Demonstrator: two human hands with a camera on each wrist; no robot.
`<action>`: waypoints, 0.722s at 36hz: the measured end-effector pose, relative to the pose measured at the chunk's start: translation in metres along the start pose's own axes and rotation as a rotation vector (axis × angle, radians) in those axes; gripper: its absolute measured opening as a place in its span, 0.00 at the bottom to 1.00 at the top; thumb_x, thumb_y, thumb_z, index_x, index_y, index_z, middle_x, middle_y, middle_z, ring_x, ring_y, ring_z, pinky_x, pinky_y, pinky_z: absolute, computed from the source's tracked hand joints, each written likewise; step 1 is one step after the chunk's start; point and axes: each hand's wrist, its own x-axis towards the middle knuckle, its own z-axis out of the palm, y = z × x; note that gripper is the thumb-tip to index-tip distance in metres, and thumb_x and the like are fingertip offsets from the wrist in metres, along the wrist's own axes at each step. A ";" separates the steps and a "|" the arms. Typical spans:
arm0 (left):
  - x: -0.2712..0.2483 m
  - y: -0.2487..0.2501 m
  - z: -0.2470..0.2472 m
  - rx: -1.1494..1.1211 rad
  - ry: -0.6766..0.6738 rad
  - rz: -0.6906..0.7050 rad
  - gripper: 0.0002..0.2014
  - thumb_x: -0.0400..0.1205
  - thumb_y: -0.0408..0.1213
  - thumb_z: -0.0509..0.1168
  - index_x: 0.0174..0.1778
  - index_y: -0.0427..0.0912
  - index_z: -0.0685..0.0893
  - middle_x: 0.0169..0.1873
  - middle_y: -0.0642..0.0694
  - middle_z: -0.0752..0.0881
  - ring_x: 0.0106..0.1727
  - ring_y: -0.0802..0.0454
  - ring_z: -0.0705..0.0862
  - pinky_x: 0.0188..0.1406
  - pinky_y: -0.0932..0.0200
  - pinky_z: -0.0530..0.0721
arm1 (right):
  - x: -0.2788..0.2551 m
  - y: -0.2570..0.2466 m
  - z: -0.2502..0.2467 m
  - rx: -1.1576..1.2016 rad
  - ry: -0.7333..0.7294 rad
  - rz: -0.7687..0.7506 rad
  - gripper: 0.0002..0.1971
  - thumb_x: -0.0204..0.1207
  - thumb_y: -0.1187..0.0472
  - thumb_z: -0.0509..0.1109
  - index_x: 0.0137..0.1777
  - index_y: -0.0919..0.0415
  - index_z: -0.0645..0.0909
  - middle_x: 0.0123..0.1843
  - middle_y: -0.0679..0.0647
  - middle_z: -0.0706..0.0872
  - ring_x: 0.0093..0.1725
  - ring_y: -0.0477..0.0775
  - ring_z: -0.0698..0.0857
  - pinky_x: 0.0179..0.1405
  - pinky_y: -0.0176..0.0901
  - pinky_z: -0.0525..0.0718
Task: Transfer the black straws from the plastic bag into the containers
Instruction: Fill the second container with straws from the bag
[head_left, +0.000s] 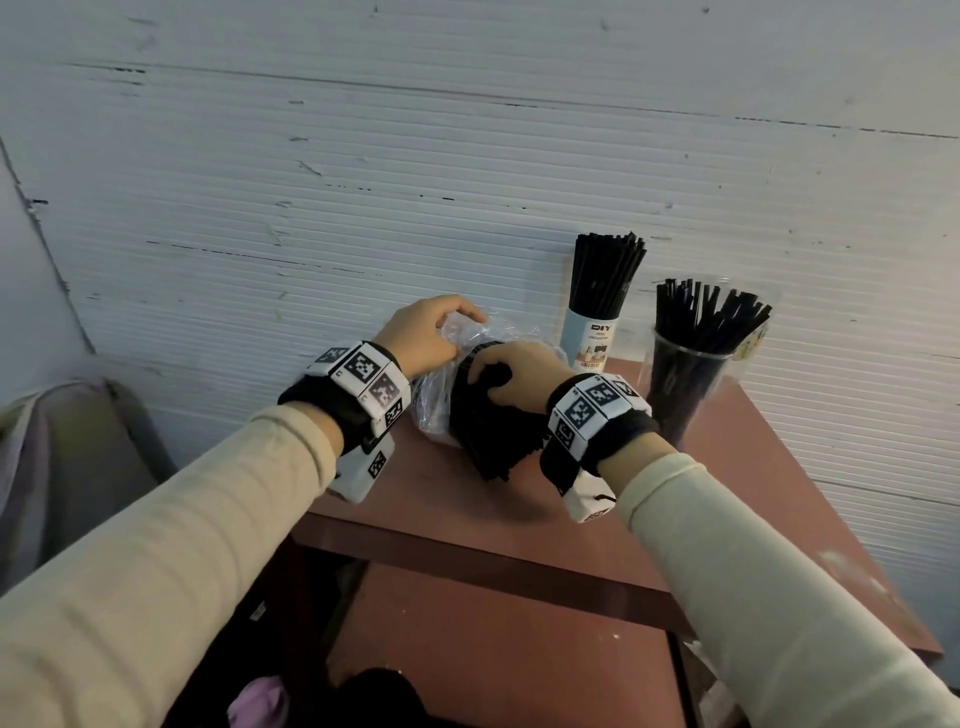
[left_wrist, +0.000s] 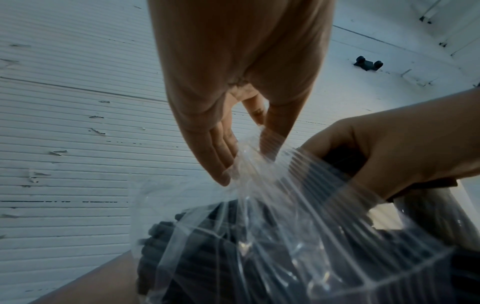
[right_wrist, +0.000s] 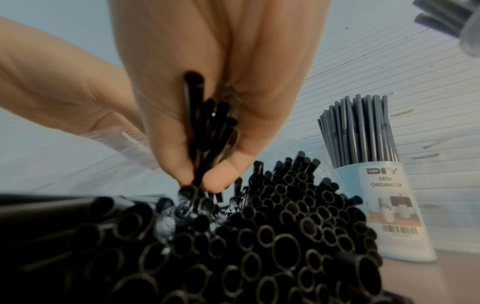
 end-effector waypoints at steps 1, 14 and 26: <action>0.000 0.000 0.000 -0.001 -0.001 -0.002 0.26 0.74 0.22 0.67 0.54 0.64 0.84 0.64 0.42 0.84 0.62 0.44 0.83 0.57 0.47 0.86 | 0.000 0.001 -0.001 0.015 0.008 0.001 0.16 0.75 0.65 0.69 0.61 0.49 0.85 0.56 0.45 0.84 0.52 0.43 0.76 0.49 0.32 0.69; -0.007 -0.002 0.005 -0.002 -0.059 0.011 0.25 0.74 0.30 0.68 0.58 0.66 0.83 0.55 0.39 0.87 0.45 0.46 0.85 0.54 0.42 0.87 | -0.017 0.017 -0.014 0.187 0.081 0.037 0.16 0.73 0.66 0.71 0.58 0.49 0.87 0.49 0.46 0.83 0.46 0.47 0.83 0.43 0.29 0.76; -0.007 0.032 0.041 0.360 -0.122 0.392 0.37 0.70 0.40 0.78 0.75 0.45 0.73 0.74 0.45 0.72 0.77 0.47 0.68 0.76 0.51 0.68 | -0.073 0.035 -0.045 0.152 0.053 0.010 0.15 0.73 0.64 0.73 0.56 0.45 0.88 0.43 0.43 0.85 0.41 0.42 0.82 0.45 0.33 0.80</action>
